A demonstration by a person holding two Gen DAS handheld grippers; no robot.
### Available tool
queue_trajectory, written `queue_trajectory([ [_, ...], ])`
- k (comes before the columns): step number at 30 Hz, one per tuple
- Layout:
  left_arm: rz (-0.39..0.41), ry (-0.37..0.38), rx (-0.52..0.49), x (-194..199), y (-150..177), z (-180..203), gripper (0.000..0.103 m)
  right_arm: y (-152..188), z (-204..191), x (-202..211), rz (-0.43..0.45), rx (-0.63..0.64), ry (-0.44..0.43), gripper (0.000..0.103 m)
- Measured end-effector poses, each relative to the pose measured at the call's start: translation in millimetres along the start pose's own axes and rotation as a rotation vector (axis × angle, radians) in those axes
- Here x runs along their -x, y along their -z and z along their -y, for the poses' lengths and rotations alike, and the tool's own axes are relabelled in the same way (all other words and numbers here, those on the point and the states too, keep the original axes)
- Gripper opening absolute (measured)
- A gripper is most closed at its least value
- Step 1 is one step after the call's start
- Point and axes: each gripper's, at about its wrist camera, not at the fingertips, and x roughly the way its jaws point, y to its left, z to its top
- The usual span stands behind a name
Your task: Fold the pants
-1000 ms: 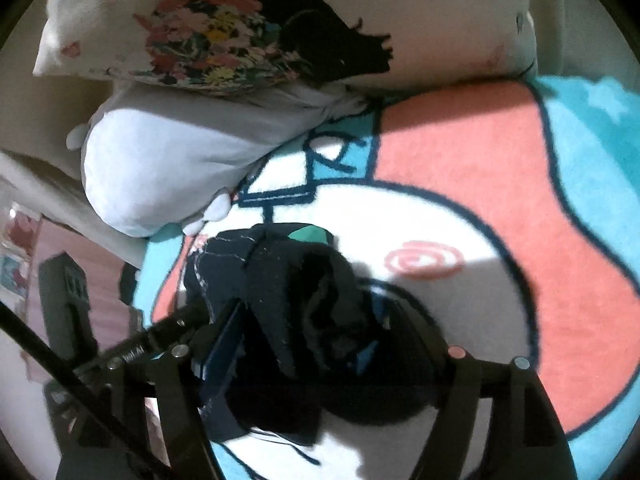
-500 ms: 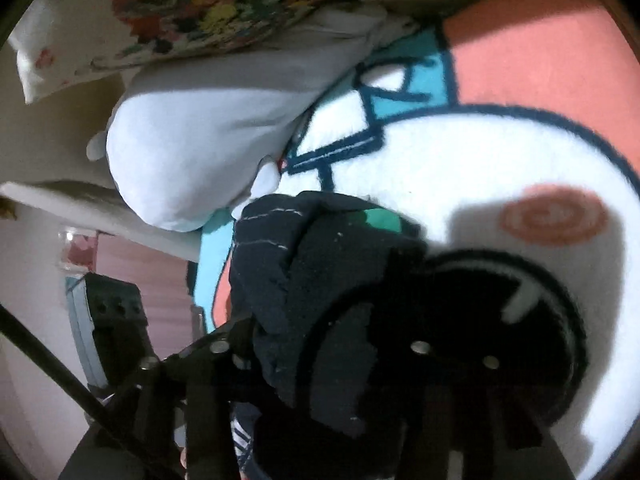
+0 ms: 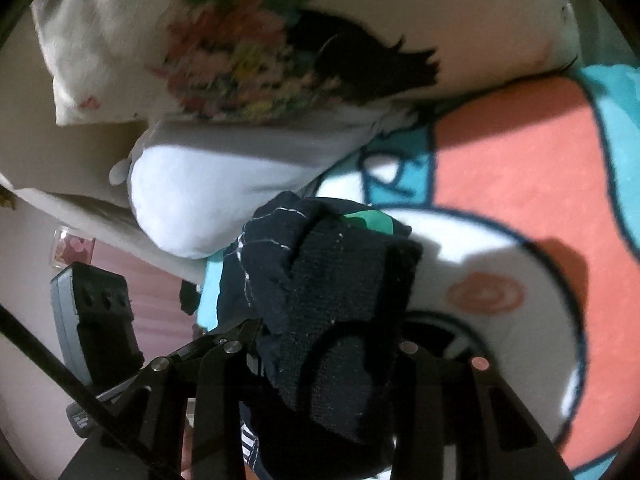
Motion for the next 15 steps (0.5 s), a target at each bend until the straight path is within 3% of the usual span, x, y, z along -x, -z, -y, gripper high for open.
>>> queue_trajectory([
  [12, -0.012, -0.085, -0.020, -29.8, -18.2, 9.8, 0.035, -19.8, 12.5, -12.8, 0.009, 0.030, 0.095, 0.042],
  [14, -0.014, -0.113, -0.012, -34.2, -20.9, 7.0, 0.036, -22.0, 12.2, -18.3, 0.010, 0.054, 0.136, 0.052],
  [15, -0.016, -0.130, 0.001, -37.7, -22.3, 3.9, 0.042, -23.0, 12.6, -19.8, 0.011, 0.065, 0.160, 0.056],
])
